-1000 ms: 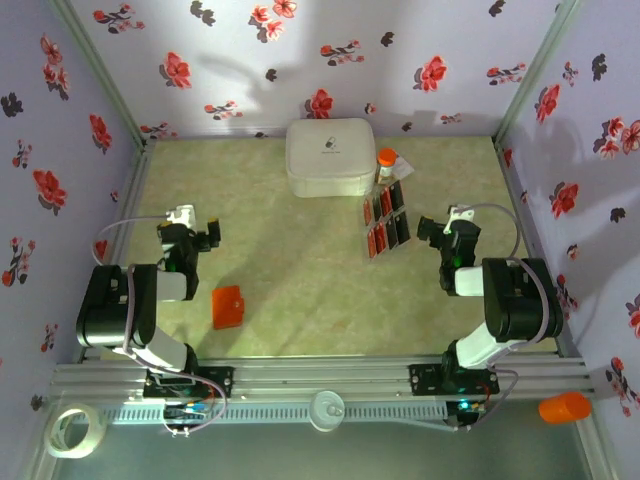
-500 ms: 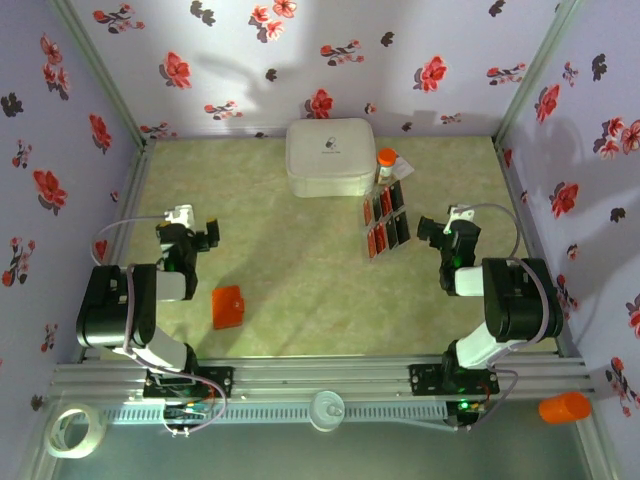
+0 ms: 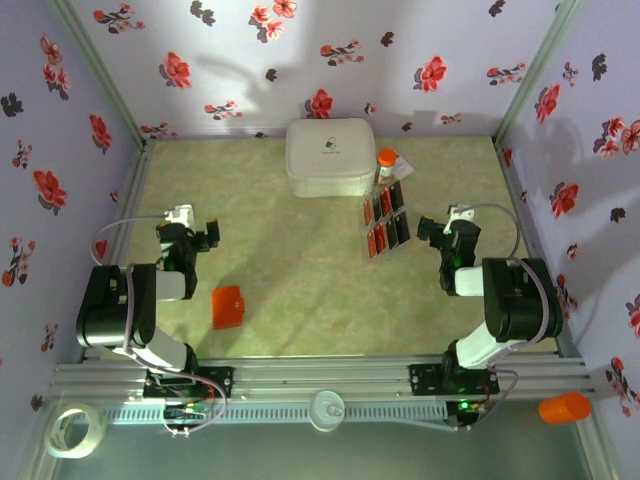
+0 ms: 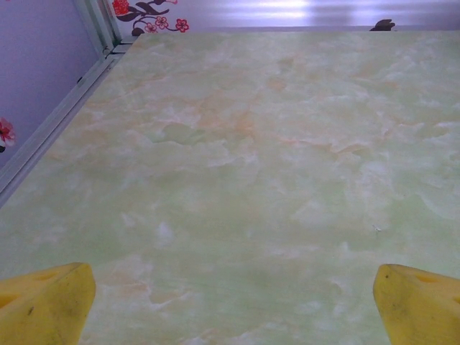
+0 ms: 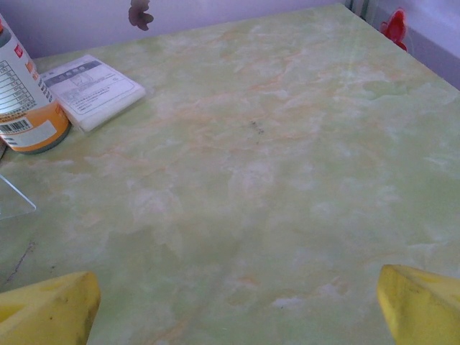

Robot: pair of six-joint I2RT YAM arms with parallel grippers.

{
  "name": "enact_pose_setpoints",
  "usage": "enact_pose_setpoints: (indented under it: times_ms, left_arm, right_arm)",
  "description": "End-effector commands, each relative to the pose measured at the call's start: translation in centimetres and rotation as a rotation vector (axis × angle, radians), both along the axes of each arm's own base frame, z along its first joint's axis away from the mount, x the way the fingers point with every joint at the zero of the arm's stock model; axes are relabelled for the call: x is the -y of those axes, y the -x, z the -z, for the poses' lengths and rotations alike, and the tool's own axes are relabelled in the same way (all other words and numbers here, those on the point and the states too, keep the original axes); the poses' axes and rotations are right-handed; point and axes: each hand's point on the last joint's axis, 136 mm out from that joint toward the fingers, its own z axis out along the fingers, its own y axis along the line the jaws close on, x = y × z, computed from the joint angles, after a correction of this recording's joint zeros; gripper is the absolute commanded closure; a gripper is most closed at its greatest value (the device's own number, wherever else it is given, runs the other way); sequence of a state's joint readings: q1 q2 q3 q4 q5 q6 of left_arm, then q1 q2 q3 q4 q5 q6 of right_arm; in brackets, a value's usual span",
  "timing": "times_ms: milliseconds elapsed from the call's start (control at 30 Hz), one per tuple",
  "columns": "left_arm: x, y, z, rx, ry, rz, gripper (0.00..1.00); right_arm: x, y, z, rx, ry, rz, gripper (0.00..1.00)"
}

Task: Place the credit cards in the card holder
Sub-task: Pick up the card holder from the bottom-left of the table.

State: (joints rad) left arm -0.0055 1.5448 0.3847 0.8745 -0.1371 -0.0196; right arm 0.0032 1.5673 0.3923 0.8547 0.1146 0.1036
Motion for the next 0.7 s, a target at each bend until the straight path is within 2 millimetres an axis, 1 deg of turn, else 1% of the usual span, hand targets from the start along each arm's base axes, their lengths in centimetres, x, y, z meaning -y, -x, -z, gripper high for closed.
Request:
enact_pose_setpoints:
  times_ms: [0,100,167,233,333,367,400,467,500,533,567,600,633,667]
  left_arm:
    - [-0.2,-0.4,-0.6,0.020,0.007,-0.002,0.00]
    - [-0.2,-0.3,-0.8,0.025,0.008,-0.003,0.00]
    - [-0.3,-0.3,-1.5,0.019,0.006,-0.009,0.00]
    - [-0.4,-0.3,-2.6,0.013,0.004,-0.014,0.00]
    - [-1.0,-0.3,-3.7,-0.003,-0.010,-0.049,0.00]
    - [-1.2,-0.2,-3.9,-0.011,0.015,-0.074,0.00]
    - [-1.6,-0.1,-4.4,-0.017,0.017,-0.098,0.00]
    - [-2.4,0.1,-5.1,-0.045,0.048,-0.166,0.00]
    - [-2.7,0.2,-5.7,-0.059,0.077,-0.198,0.00]
    - [-2.8,0.4,-5.8,-0.084,0.112,-0.226,0.00]
    - [-2.8,0.6,-6.3,-0.102,0.163,-0.255,0.00]
    - [-2.7,0.9,-6.7,-0.121,0.230,-0.288,0.00]
    - [-2.6,1.5,-6.7,-0.148,0.283,-0.314,0.00]
    - [-2.2,2.0,-6.9,-0.172,0.346,-0.331,0.00]
  right_arm:
    - [0.1,-0.4,-0.8,0.022,0.009,-0.003,0.01]
    - [0.1,-0.3,-0.8,0.026,0.007,-0.003,0.01]
    - [0.7,-0.2,-1.5,0.042,0.007,0.034,0.01]
    - [1.6,0.3,-2.5,0.032,0.014,0.084,0.01]
    - [2.6,0.5,-4.3,-0.001,0.019,0.151,0.01]
    - [3.1,0.6,-5.3,-0.012,0.007,0.192,0.01]
    - [3.7,0.7,-6.3,-0.021,-0.010,0.237,0.01]
    - [4.7,1.0,-7.4,-0.062,-0.076,0.338,0.01]
    - [5.0,1.3,-7.9,-0.080,-0.142,0.404,0.01]
    - [5.3,1.7,-8.1,-0.103,-0.199,0.462,0.01]
    - [5.3,1.8,-8.7,-0.126,-0.249,0.490,0.01]
    - [4.6,1.7,-9.0,-0.155,-0.284,0.466,0.01]
    - [3.5,1.3,-9.3,-0.178,-0.320,0.410,0.01]
    - [2.0,0.9,-9.8,-0.188,-0.371,0.331,0.01]
